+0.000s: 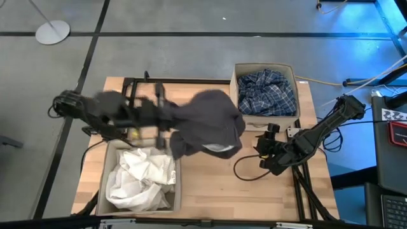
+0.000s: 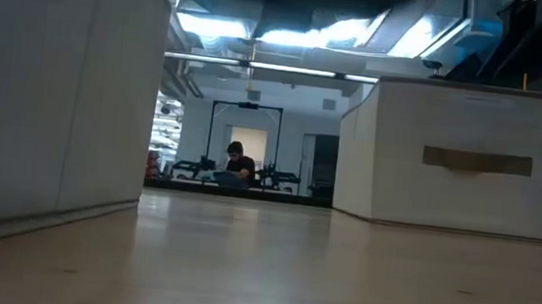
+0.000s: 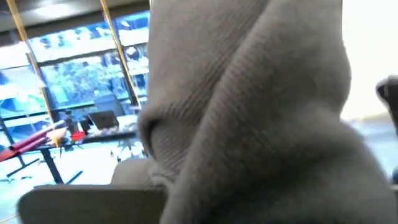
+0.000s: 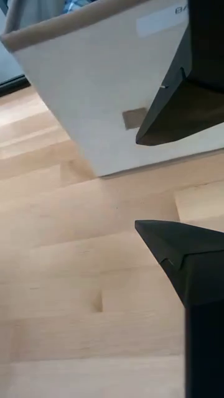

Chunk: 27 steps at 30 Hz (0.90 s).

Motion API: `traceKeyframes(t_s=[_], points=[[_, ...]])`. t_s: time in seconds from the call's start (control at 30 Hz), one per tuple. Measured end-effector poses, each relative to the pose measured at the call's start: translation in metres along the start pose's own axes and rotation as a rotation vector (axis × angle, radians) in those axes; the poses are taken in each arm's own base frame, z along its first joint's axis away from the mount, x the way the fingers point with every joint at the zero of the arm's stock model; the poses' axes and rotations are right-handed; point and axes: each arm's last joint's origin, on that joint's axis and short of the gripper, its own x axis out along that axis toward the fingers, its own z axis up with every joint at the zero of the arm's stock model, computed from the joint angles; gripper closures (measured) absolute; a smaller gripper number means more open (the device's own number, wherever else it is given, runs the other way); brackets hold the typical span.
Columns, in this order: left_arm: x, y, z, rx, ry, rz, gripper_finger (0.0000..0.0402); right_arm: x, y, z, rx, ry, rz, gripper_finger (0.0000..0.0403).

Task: Sort clothes
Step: Put the black shorts into the top brown laundry bin

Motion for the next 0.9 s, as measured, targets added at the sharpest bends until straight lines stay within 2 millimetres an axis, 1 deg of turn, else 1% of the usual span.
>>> traceKeyframes(t_s=[0.13, 0.23, 0.3, 0.37, 0.47, 0.6, 0.7, 0.77, 0.9], points=[[-0.03, 0.02, 0.038, -0.126, -0.08, -0.004, 0.0332, 0.0, 0.001, 0.002, 0.015, -0.028, -0.006, 0.0189], [-0.058, 0.036, 0.056, -0.21, -0.067, -0.024, 0.0332, 0.0, 0.002, 0.003, 0.028, -0.047, -0.007, 0.0189], [-0.073, 0.044, 0.06, -0.254, -0.037, -0.014, 0.0332, 0.0, 0.002, 0.004, 0.031, -0.051, -0.004, 0.0189], [-0.085, 0.048, 0.06, -0.274, -0.005, 0.013, 0.0332, 0.0, 0.003, 0.005, 0.038, -0.057, 0.001, 0.0189], [-0.095, 0.051, 0.059, -0.272, 0.022, 0.07, 0.0332, 0.0, 0.003, 0.005, 0.036, -0.057, 0.001, 0.0189], [-0.096, 0.053, 0.062, -0.239, -0.001, 0.117, 0.0332, 0.0, 0.002, 0.005, 0.037, -0.079, -0.027, 0.0189], [-0.086, 0.048, 0.061, -0.194, -0.002, 0.134, 0.0332, -0.003, -0.001, 0.009, 0.046, -0.146, -0.062, 0.0189], [-0.077, 0.044, 0.059, -0.163, 0.009, 0.142, 0.0332, -0.012, -0.005, 0.017, 0.044, -0.207, -0.056, 0.0189], [-0.058, 0.036, 0.05, -0.109, 0.053, 0.145, 0.0332, -0.047, -0.019, 0.046, 0.028, -0.397, 0.004, 0.0189]])
